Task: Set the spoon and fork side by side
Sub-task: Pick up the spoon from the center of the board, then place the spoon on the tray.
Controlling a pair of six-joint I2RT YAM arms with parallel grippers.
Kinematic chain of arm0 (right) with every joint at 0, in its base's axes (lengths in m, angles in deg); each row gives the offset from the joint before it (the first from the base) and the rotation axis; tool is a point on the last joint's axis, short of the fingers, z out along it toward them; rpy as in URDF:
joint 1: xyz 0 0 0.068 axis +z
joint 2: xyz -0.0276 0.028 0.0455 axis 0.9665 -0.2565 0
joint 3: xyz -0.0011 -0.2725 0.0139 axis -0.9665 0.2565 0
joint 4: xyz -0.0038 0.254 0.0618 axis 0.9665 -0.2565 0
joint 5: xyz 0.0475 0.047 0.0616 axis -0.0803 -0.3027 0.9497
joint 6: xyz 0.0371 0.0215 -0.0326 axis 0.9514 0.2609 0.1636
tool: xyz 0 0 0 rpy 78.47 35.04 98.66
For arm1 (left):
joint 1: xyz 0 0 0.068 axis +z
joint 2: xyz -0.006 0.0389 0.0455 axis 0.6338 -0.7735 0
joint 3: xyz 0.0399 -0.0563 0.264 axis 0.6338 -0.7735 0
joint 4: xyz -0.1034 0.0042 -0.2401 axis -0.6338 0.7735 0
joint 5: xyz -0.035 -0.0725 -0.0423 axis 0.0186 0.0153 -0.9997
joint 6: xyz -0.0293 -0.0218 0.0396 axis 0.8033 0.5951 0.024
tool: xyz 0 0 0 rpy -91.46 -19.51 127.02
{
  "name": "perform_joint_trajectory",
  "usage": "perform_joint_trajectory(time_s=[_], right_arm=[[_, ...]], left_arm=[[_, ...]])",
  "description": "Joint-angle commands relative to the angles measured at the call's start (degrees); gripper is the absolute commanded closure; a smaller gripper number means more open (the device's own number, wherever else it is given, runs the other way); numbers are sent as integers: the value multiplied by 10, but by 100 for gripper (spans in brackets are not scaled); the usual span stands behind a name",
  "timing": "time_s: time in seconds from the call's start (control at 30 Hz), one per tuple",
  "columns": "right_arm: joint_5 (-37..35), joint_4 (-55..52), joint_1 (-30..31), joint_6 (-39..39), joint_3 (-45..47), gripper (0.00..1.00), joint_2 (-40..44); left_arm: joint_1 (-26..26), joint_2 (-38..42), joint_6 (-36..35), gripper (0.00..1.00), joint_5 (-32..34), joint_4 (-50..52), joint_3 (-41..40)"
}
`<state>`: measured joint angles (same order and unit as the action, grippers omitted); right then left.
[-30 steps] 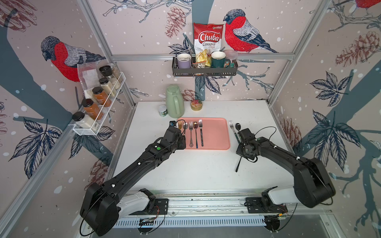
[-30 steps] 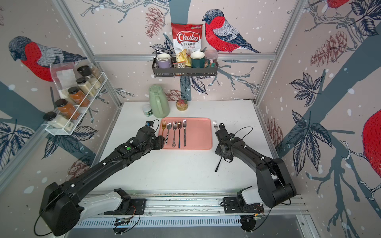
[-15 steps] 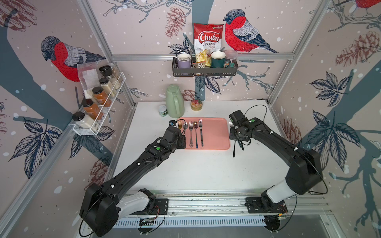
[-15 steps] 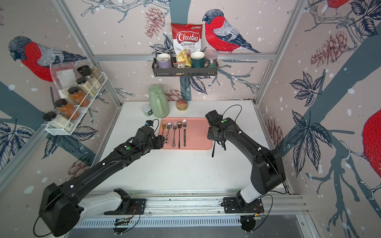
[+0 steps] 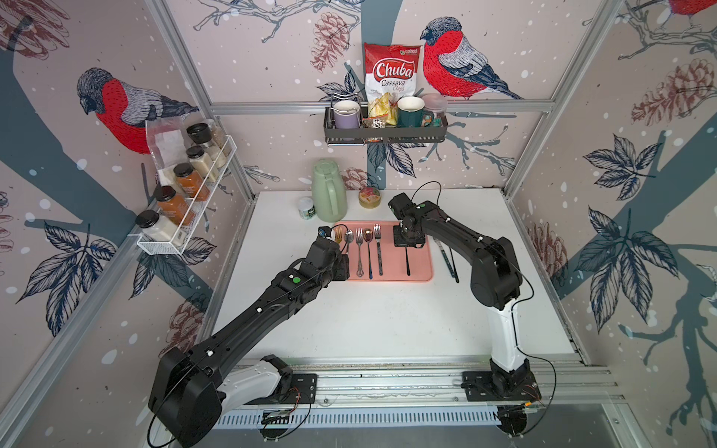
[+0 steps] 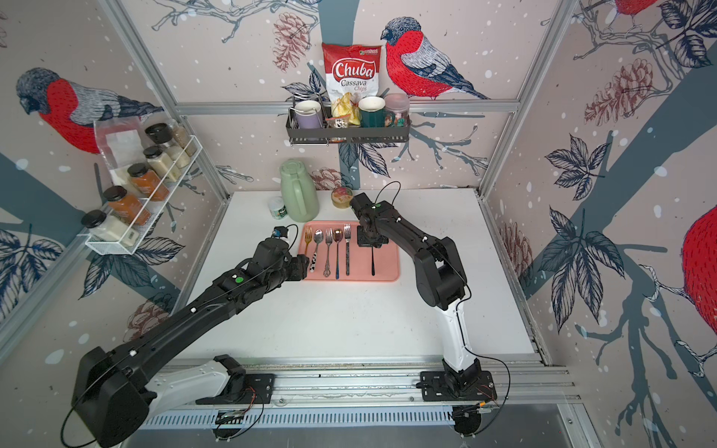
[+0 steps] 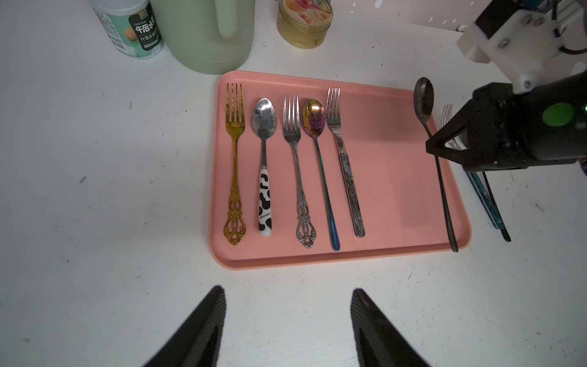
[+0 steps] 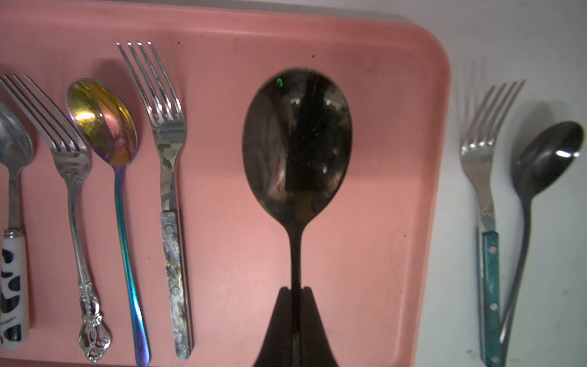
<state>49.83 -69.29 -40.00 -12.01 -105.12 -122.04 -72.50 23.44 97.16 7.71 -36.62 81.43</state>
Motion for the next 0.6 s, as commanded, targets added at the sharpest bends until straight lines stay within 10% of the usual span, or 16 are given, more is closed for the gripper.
perform_joint_trajectory(time_s=[0.0, 0.57], right_arm=[[16, -22, -1, -14, -40, 99, -34], [28, -20, 19, 74, -164, 94, -168]], left_arm=[[3, -4, -6, 36, -9, 1, 4], [4, -28, -9, 36, -20, -7, 3]])
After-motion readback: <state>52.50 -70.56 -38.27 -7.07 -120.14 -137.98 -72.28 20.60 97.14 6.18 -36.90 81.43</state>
